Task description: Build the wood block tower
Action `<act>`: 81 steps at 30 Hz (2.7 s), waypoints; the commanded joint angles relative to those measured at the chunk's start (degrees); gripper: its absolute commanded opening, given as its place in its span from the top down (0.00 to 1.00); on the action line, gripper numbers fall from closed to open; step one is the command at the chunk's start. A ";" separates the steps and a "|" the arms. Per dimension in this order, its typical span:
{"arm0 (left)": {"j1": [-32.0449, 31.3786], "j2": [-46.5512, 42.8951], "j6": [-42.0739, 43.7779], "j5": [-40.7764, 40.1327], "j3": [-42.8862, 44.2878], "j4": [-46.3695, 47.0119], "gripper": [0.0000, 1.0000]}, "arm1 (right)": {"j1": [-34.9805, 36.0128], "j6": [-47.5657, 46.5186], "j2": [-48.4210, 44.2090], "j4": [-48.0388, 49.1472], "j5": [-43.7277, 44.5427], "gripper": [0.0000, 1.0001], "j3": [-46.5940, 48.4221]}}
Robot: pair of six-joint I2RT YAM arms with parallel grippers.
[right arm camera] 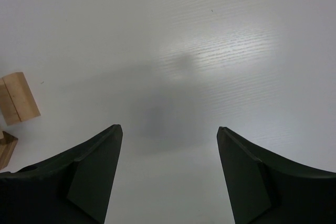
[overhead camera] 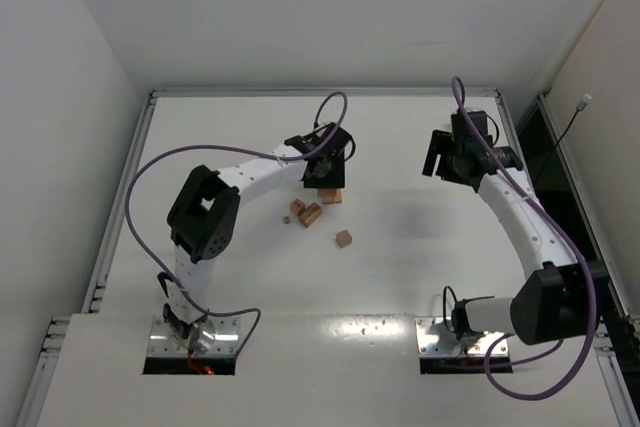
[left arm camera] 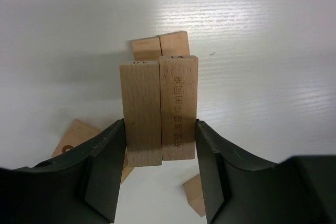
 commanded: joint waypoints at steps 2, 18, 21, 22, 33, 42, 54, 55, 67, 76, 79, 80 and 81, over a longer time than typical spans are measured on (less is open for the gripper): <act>-0.47 2.61 -2.51 -4.53 3.70 -1.53 1.00 | -1.12 1.47 -2.04 1.42 -1.39 0.30 -0.66; -1.52 7.89 -6.90 -5.33 8.53 -3.20 1.00 | -2.69 2.00 -1.52 1.94 -4.38 0.28 -2.95; -1.52 7.89 -7.43 -5.33 8.53 -3.20 1.00 | -2.70 2.00 -1.52 1.94 -4.38 0.28 -2.95; -1.52 7.89 -7.44 -5.33 8.53 -3.20 1.00 | -2.70 2.00 -1.52 1.94 -4.38 0.28 -2.95; -1.52 9.47 -7.44 -3.40 8.53 -2.68 1.00 | -2.70 2.53 -1.52 1.94 -5.52 0.28 -4.09; -1.52 10.53 -6.91 -1.73 9.06 -1.62 1.00 | -2.70 3.05 -1.52 3.08 -6.75 0.28 -5.23; -2.05 10.53 -6.29 -1.11 8.27 -0.57 0.78 | -2.70 3.05 -0.47 3.09 -6.75 0.28 -4.10; -2.05 10.53 -6.29 -1.11 8.27 -0.57 0.77 | -3.31 3.05 -0.47 3.09 -6.75 0.28 -4.09; -2.05 9.47 -6.29 -3.92 6.69 -0.57 0.98 | -3.84 3.05 0.06 3.09 -8.34 0.28 -5.23; -2.05 8.95 -6.29 -3.92 5.46 -0.57 1.00 | -3.84 3.58 0.06 3.09 -8.34 0.30 -5.23; -2.05 8.42 -6.29 -3.92 4.84 -0.57 0.94 | -3.84 3.58 0.06 3.09 -8.86 0.30 -5.23; -2.05 8.42 -6.29 -3.92 4.32 -0.05 0.91 | -3.84 3.58 0.58 3.61 -8.86 0.30 -4.71; -2.05 8.42 -6.29 -3.92 4.32 -0.04 0.89 | -3.84 3.58 0.59 3.61 -8.86 0.30 -4.71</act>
